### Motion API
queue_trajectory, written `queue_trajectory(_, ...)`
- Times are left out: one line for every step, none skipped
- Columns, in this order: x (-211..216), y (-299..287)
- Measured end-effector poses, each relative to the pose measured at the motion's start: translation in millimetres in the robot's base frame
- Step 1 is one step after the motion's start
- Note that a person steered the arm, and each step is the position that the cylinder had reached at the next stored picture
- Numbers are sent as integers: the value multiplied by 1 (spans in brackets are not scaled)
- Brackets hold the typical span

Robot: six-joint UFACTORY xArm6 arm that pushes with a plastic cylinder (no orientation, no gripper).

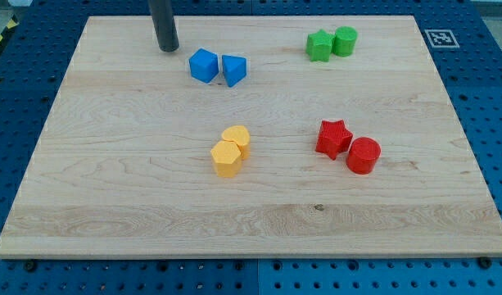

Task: Separate the blue triangle from the blue cube

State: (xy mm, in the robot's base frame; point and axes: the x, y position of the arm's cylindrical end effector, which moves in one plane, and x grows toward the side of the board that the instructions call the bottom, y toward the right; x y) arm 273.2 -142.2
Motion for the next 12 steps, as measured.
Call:
queue_trajectory(0, 0)
queue_trajectory(-15, 37)
queue_trajectory(-12, 50)
queue_trajectory(4, 42)
queue_trajectory(23, 33)
queue_trajectory(28, 30)
queue_trajectory(28, 50)
queue_trajectory(32, 71)
queue_trajectory(39, 83)
queue_trajectory(58, 95)
queue_trajectory(73, 119)
queue_trajectory(87, 153)
